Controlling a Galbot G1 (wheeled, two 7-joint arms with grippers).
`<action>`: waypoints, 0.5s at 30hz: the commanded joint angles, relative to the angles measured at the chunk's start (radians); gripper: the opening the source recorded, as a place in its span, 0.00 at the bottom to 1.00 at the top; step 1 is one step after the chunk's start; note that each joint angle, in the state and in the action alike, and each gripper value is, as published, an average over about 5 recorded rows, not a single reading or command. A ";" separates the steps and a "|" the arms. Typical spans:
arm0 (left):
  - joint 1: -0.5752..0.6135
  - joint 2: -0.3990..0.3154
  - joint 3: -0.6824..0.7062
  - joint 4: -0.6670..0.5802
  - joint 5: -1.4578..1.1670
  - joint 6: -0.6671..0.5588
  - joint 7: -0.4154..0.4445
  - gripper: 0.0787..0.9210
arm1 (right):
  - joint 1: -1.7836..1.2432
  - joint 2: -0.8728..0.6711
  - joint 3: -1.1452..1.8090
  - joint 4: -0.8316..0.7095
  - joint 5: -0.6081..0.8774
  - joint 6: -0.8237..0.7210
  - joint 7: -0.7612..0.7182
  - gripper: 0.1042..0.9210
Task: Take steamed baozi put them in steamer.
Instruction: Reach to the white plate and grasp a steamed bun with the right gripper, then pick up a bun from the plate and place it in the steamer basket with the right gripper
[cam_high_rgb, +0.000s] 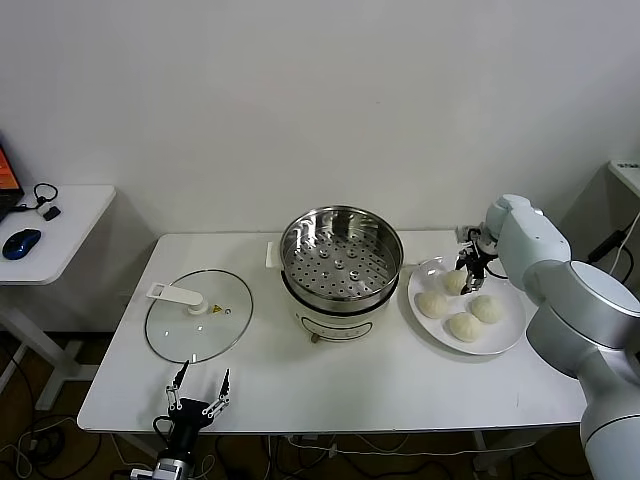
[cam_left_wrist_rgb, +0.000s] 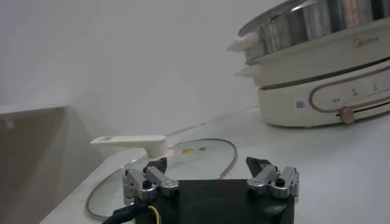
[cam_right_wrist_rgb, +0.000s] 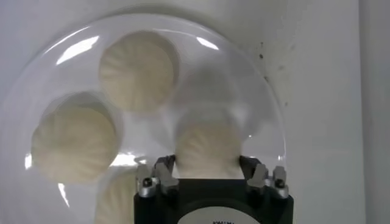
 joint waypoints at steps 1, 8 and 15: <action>0.001 -0.001 -0.001 -0.001 0.000 0.000 0.000 0.88 | 0.003 0.000 0.005 0.001 -0.002 0.004 0.003 0.65; 0.006 -0.001 -0.006 -0.006 -0.001 0.001 0.000 0.88 | 0.026 -0.013 0.000 0.026 0.001 0.011 -0.012 0.64; 0.012 0.001 -0.013 -0.015 -0.002 0.003 0.000 0.88 | 0.129 -0.111 -0.209 0.212 0.164 0.007 -0.046 0.61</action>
